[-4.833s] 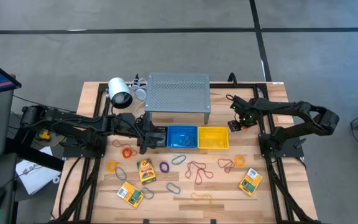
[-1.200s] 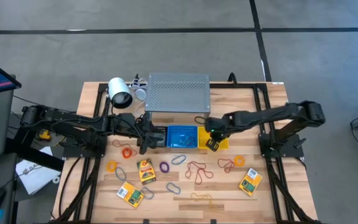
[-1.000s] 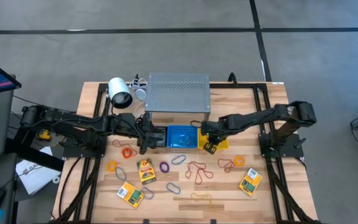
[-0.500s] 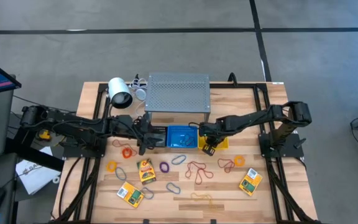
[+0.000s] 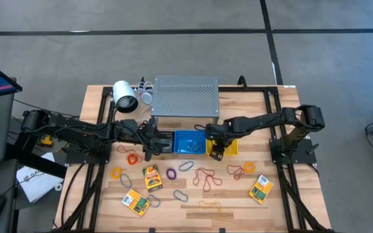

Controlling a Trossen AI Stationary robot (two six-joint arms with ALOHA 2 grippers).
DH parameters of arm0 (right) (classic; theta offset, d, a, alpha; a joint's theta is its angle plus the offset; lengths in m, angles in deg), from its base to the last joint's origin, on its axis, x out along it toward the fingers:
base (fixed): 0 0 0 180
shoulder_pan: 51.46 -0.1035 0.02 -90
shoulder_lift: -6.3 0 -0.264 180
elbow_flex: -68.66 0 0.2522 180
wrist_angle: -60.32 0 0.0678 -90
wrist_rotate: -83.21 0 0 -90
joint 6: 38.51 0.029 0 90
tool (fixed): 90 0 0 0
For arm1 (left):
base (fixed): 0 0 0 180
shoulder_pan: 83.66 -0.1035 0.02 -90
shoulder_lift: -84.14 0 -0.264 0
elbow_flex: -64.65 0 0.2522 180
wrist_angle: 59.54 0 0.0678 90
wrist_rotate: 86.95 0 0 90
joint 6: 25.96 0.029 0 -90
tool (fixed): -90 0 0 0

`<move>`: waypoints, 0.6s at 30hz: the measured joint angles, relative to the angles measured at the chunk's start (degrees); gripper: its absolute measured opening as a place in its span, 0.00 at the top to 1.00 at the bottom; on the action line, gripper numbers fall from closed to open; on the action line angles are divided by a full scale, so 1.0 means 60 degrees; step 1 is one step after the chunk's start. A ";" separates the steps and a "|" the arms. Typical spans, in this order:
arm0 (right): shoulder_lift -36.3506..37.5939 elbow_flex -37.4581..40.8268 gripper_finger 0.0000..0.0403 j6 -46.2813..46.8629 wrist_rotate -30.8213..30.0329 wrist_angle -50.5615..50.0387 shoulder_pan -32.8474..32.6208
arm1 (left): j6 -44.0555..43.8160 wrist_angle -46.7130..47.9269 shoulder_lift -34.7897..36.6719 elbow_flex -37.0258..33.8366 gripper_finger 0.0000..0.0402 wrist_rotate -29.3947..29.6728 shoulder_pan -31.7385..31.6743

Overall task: Pick & Place Office Desk Supplies
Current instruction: Put the red rubber band into the blue bin

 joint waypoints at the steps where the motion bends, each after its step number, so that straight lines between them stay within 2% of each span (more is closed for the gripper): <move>1: 0.0000 -0.0162 0.51 -0.0094 -0.0092 -0.0144 -0.0043 | 0.0000 0.0003 0.0003 0.0000 0.63 0.0000 0.0000; 6: 0.0004 -0.0924 0.47 -0.0432 -0.0945 -0.1210 -0.0270 | 0.0007 0.0019 0.0000 0.0000 0.63 0.0000 0.0000; 12: 0.0156 -0.1640 0.47 -0.0493 -0.2437 -0.2881 -0.0792 | 0.0018 0.0181 0.0002 0.0000 0.63 0.0000 0.0000; 18: 0.1169 -0.1697 0.49 0.0022 -0.3422 -0.3751 -0.1555 | 0.0022 0.0178 0.0003 0.0000 0.63 0.0000 -0.0007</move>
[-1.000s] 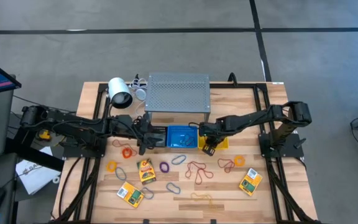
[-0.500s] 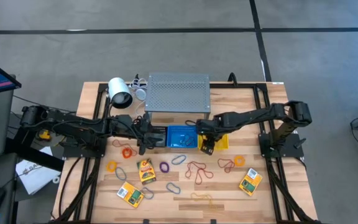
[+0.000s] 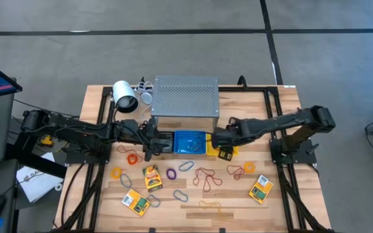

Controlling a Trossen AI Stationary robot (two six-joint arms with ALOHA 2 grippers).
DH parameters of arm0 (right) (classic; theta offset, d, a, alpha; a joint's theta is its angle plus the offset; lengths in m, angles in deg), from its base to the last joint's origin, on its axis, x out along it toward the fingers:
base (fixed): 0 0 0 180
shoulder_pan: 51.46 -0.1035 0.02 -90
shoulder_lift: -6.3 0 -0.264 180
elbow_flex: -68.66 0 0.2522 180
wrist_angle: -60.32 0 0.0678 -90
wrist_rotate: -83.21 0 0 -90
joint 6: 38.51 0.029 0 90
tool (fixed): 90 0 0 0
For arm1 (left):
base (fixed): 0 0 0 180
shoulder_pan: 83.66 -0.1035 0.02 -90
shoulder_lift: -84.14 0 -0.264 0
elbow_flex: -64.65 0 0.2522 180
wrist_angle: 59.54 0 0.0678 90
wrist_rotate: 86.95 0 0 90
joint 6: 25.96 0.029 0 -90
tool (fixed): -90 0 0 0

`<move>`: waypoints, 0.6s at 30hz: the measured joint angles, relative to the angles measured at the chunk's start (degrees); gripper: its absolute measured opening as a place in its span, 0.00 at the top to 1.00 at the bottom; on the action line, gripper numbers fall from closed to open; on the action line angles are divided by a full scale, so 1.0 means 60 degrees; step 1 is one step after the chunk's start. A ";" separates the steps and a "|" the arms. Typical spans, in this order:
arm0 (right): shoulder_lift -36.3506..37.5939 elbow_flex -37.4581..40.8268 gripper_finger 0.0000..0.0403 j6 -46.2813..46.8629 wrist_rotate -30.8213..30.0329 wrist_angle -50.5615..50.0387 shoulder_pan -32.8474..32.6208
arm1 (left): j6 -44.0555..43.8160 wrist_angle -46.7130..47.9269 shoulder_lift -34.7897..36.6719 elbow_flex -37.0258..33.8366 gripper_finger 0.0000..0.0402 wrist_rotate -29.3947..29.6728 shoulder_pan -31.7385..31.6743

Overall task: Pick & Place Office Desk Supplies
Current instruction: Put the red rubber band into the blue bin

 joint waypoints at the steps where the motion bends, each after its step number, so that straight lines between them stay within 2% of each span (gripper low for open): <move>1: 0.0236 0.0000 0.49 0.0183 -0.0059 -0.0082 -0.0135 | 0.0003 -0.0001 0.0000 0.0000 0.63 0.0000 0.0000; 7: 0.1705 -0.0002 0.49 0.1281 -0.0070 -0.0118 -0.1065 | 0.0001 0.0001 0.0000 0.0000 0.63 0.0000 0.0000; 12: 0.2699 0.0148 0.49 0.2721 -0.0055 -0.0234 -0.2250 | 0.0000 0.0001 0.0000 0.0000 0.63 0.0000 0.0000; 18: 0.3182 0.0786 0.49 0.4834 -0.0155 0.0017 -0.3793 | 0.0000 0.0001 0.0000 0.0000 0.63 0.0000 0.0000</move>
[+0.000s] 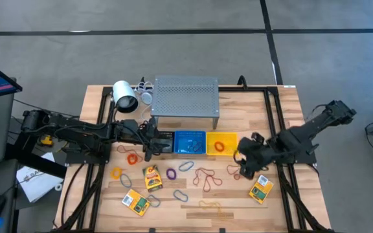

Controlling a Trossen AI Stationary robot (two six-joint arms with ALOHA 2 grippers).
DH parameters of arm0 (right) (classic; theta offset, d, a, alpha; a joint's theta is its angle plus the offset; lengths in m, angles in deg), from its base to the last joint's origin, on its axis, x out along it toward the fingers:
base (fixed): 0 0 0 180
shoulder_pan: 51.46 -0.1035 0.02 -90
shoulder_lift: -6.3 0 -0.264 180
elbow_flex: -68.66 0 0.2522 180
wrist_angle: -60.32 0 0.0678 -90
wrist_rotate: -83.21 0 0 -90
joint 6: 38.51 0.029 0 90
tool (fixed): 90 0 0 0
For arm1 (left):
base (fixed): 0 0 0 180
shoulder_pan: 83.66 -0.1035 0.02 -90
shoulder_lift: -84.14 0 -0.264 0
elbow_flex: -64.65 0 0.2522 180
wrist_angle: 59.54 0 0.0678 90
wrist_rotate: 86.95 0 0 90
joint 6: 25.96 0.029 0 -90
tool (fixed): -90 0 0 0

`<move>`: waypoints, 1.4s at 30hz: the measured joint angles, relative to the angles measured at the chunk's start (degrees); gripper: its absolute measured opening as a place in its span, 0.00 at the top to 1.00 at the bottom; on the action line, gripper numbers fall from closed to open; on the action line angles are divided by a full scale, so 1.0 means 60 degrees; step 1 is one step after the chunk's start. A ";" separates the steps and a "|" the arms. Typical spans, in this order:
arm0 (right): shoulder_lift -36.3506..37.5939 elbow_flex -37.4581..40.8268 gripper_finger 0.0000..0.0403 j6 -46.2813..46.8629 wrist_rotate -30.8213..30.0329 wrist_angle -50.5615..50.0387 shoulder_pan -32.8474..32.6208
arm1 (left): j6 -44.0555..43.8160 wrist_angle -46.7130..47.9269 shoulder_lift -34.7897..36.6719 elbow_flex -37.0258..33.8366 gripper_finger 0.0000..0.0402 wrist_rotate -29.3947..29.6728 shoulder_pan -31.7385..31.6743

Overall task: Pick & Place Office Desk Supplies
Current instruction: Put the red rubber band into the blue bin

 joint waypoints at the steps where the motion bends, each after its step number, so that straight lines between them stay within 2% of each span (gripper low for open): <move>1: -0.0047 0.0125 0.49 0.0308 -0.0117 0.0131 -0.0214 | 0.0000 0.0000 0.0000 0.0000 0.63 -0.0003 0.0000; 4: -0.0328 0.0585 0.49 0.0734 -0.0188 0.0914 -0.0672 | -0.0025 0.0000 0.0000 0.0004 0.63 -0.0032 0.0003; 9: -0.1221 0.0994 0.49 0.0760 -0.0177 0.2261 -0.1087 | -0.0123 -0.0227 0.0000 0.0007 0.63 -0.0904 0.0007; 13: -0.2055 0.1029 0.49 0.0759 -0.0141 0.2565 -0.1060 | -0.0509 -0.0485 0.0000 0.0011 0.63 -0.1302 0.0038; 21: -0.3082 0.0995 0.49 0.0108 0.0227 0.2962 -0.0591 | -0.0572 -0.0818 0.0000 0.0011 0.63 -0.1348 0.0400; 34: -0.2096 0.0602 0.49 -0.1341 0.0372 0.6137 -0.0060 | -0.1018 -0.1104 0.0004 0.0011 0.63 -0.1344 0.0758; 42: -0.2036 0.0602 0.49 -0.1680 0.0353 0.7229 0.0221 | -0.1035 -0.1308 0.0004 0.0011 0.63 -0.1343 0.0758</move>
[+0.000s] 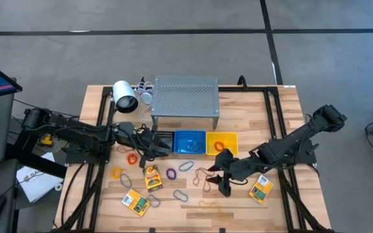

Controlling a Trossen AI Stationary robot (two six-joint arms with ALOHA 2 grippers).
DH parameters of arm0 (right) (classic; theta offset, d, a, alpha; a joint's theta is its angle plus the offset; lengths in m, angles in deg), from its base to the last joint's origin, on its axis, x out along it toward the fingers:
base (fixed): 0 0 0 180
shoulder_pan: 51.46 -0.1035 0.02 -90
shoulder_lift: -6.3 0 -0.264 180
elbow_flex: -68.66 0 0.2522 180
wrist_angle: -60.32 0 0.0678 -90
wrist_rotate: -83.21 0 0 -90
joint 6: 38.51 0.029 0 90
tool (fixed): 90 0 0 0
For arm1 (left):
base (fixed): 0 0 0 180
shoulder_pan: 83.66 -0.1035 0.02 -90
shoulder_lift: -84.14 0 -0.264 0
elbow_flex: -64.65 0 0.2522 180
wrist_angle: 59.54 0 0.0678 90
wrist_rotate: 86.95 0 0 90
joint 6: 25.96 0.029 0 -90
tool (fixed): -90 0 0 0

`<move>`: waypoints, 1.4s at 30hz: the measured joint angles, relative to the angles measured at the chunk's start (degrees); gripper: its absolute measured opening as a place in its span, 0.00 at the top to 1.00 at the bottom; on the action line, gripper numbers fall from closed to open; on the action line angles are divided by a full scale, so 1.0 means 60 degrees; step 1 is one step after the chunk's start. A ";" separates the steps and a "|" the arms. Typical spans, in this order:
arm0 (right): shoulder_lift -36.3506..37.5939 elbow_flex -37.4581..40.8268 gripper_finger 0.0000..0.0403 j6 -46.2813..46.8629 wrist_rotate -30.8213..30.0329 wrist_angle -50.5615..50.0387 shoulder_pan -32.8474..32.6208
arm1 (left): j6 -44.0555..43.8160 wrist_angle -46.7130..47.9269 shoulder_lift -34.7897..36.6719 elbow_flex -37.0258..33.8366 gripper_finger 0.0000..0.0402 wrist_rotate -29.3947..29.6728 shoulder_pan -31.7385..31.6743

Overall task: Pick & Place Office Desk Supplies
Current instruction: Put the red rubber band into the blue bin

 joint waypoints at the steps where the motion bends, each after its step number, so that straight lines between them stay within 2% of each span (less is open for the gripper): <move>1: -0.0025 0.0000 0.49 0.0067 0.0012 0.0112 0.0083 | 0.0003 0.0010 0.0000 0.0000 0.63 0.0002 -0.0004; 6: -0.0037 0.0000 0.49 -0.0014 0.0009 0.0272 0.0488 | 0.0080 -0.0043 0.0000 0.0000 0.63 0.0002 -0.0004; 9: -0.0037 0.0000 0.49 -0.0472 0.0134 -0.0022 0.0746 | 0.0669 -0.0439 0.0000 0.0000 0.63 0.0006 -0.0007; 15: -0.0037 0.0000 0.49 -0.0744 0.1463 -0.2205 0.0944 | 0.1209 -0.1033 0.0000 0.0000 0.63 0.0006 -0.0007; 20: -0.0037 0.0004 0.49 -0.0742 0.1482 -0.3921 0.0539 | 0.1215 -0.1060 0.0000 0.0000 0.63 0.0006 -0.0007; 23: -0.0037 0.0006 0.49 -0.0552 0.1124 -0.4421 0.0155 | 0.0940 -0.1056 0.0000 -0.0002 0.63 -0.0002 -0.0007; 28: -0.0037 0.0459 0.49 0.0247 0.0538 -0.4422 -0.0466 | 0.0561 -0.1042 0.0000 0.0000 0.63 -0.0592 0.0044; 34: -0.0037 0.1479 0.49 0.1455 0.0420 -0.4191 -0.0878 | 0.0532 -0.1067 0.0000 -0.0004 0.63 -0.0600 0.0271; 42: -0.0037 0.2690 0.49 0.2185 0.0252 -0.3447 -0.1002 | 0.0506 -0.1055 0.0000 -0.0004 0.63 -0.0601 0.0317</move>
